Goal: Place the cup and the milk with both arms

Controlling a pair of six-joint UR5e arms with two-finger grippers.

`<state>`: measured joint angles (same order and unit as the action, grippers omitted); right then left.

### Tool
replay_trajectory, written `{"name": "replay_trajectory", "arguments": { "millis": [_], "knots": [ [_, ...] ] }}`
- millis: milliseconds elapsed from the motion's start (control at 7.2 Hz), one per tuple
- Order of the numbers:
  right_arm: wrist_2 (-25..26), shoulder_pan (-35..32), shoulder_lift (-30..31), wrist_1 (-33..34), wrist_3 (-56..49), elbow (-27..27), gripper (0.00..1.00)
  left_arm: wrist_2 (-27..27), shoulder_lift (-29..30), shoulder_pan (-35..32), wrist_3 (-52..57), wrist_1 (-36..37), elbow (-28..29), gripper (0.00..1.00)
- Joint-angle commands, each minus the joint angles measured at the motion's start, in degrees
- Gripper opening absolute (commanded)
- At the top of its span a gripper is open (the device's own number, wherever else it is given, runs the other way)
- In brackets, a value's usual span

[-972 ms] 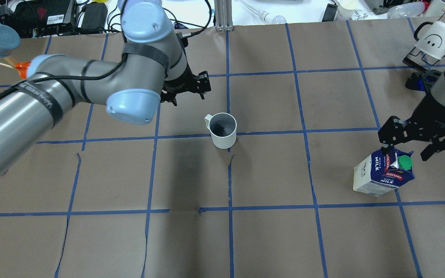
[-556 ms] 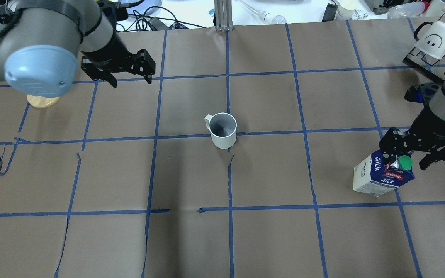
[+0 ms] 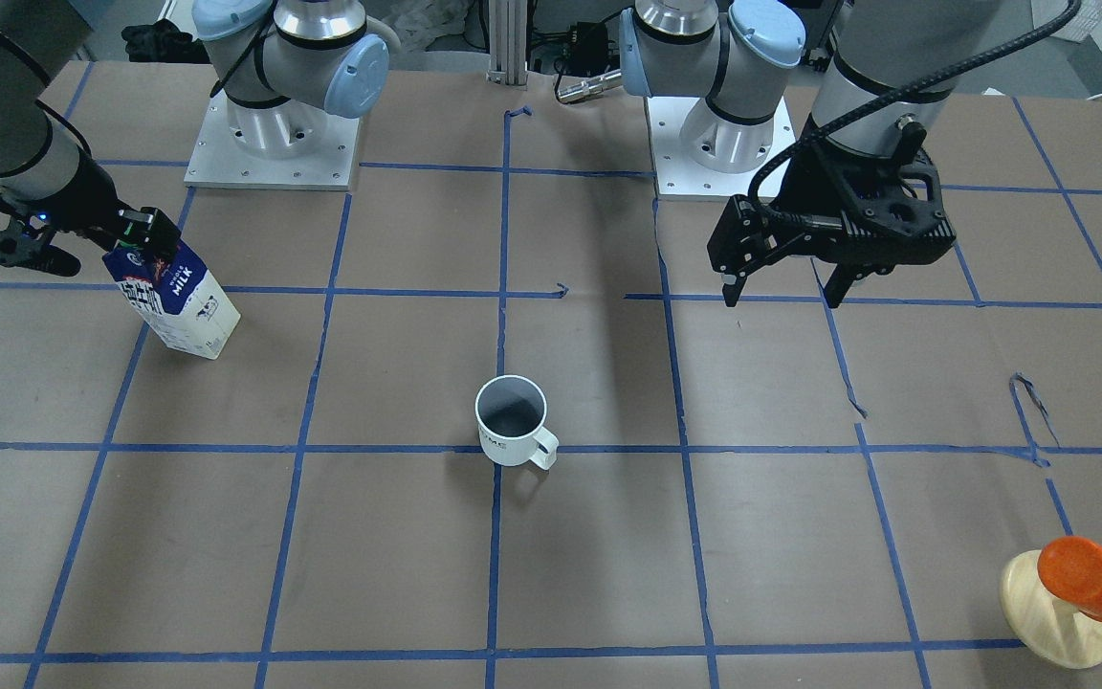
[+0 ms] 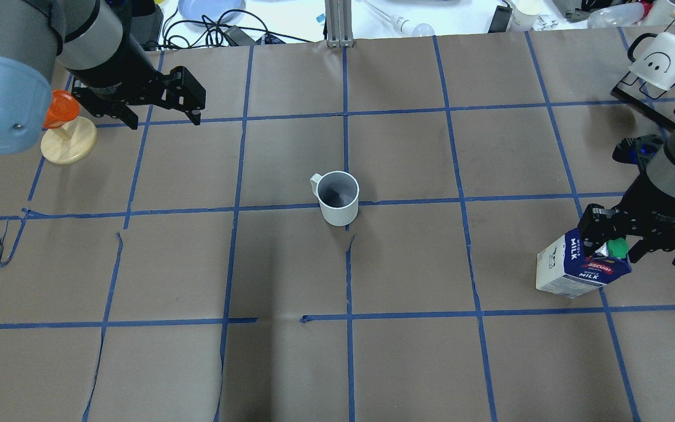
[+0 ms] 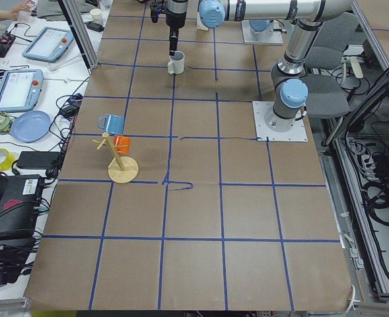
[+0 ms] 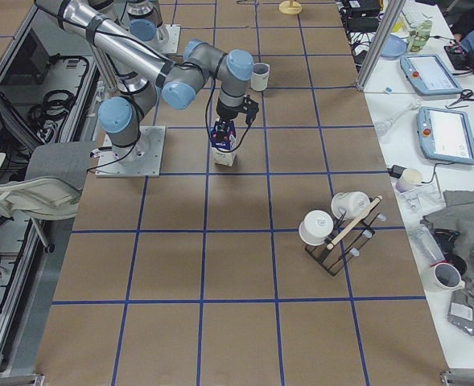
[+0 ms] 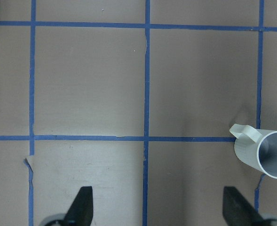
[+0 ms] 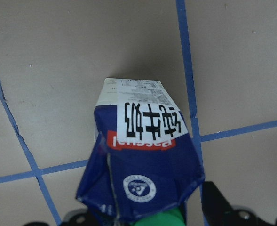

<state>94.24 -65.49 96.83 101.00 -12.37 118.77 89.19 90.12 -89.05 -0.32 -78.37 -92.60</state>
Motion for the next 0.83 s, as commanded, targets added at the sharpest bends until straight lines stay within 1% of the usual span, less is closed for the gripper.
{"name": "replay_trajectory", "arguments": {
  "millis": [0, 278, 417, 556, 694],
  "knots": [
    [-0.46, 0.01, 0.02, 0.08, -0.02, -0.2, 0.46, 0.72, -1.18, 0.46, 0.06, -0.29, -0.47, 1.0],
    [-0.46, 0.01, 0.11, -0.01, -0.02, -0.73, 0.41, 0.54, -1.27, 0.63, 0.06, -0.29, -0.21, 1.0],
    [-0.37, 0.01, 0.02, -0.36, 0.07, -1.95, 0.35, 0.54, -1.27, 0.64, 0.06, -0.29, -0.21, 1.0],
    [-0.37, -0.08, -0.24, -0.71, 0.15, -3.09, 0.35, 0.72, -1.27, 0.81, 0.06, -0.9, 0.05, 1.0],
    [-0.46, -0.08, -0.24, -0.8, 0.15, -3.98, 0.34, 0.72, -1.27, 0.81, 0.06, -3.43, 1.01, 1.0]
  ]
}}
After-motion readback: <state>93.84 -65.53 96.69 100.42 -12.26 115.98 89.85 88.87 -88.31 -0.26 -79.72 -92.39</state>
